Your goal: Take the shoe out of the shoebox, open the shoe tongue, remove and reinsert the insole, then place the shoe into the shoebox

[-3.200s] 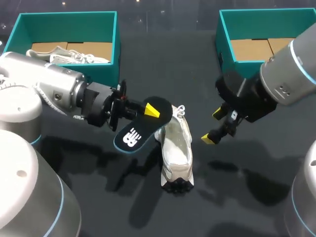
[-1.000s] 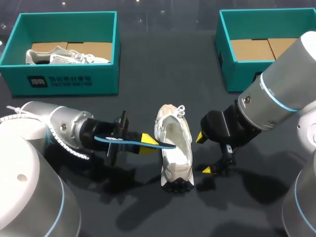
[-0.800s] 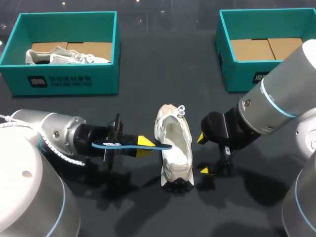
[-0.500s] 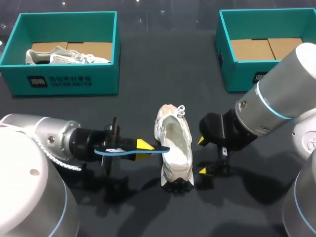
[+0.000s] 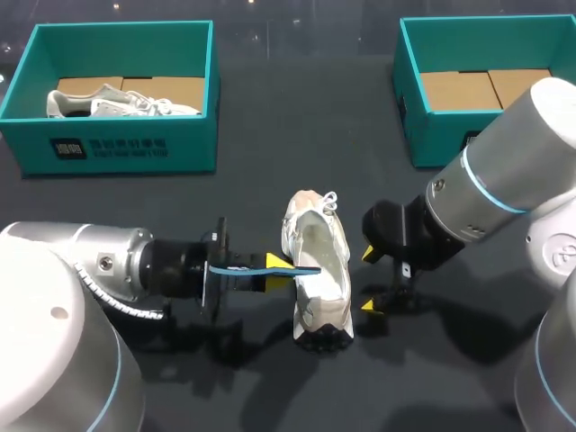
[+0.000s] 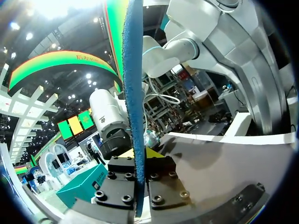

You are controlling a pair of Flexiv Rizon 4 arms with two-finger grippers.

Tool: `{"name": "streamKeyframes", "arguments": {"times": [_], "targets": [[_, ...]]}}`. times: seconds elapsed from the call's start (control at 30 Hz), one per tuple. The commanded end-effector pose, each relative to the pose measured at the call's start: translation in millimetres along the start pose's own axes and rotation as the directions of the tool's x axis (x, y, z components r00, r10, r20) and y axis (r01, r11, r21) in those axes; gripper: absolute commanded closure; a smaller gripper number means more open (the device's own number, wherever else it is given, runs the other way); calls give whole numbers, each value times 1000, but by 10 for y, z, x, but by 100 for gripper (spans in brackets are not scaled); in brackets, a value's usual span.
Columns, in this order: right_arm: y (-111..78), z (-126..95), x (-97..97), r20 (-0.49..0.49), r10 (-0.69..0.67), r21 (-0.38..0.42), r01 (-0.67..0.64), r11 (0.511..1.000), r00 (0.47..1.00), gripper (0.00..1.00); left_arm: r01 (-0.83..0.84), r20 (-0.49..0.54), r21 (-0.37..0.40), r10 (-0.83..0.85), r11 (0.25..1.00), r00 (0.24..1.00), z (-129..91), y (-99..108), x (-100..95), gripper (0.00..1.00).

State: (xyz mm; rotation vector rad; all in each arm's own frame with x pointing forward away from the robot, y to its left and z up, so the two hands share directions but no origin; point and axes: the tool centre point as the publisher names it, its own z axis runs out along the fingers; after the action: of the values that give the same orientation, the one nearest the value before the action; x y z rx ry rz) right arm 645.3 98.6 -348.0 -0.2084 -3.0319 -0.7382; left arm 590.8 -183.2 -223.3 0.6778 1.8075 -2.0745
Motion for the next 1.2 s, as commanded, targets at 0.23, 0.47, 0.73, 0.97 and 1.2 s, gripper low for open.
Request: {"name": "streamKeyframes", "arguments": {"times": [0.23,0.47,0.73,0.97,1.2], "targets": [[-34,68,34,9,-5,-14,5,1000,1000,0,-8,2,-13,8,1000,1000,89,17,26,100],[-51,124,12,-1,-7,-4,7,1000,1000,0,27,33,-19,-26,999,999,196,125,-11,100],[-75,166,9,-3,-13,-13,13,1000,1000,0,89,43,-25,-88,996,995,296,177,-20,100],[-75,166,9,-3,-13,-13,13,1000,1000,0,89,43,-25,-88,996,995,296,177,-20,100],[-75,166,9,-3,-13,-13,13,1000,1000,0,89,43,-25,-88,996,995,296,177,-20,100]]}}
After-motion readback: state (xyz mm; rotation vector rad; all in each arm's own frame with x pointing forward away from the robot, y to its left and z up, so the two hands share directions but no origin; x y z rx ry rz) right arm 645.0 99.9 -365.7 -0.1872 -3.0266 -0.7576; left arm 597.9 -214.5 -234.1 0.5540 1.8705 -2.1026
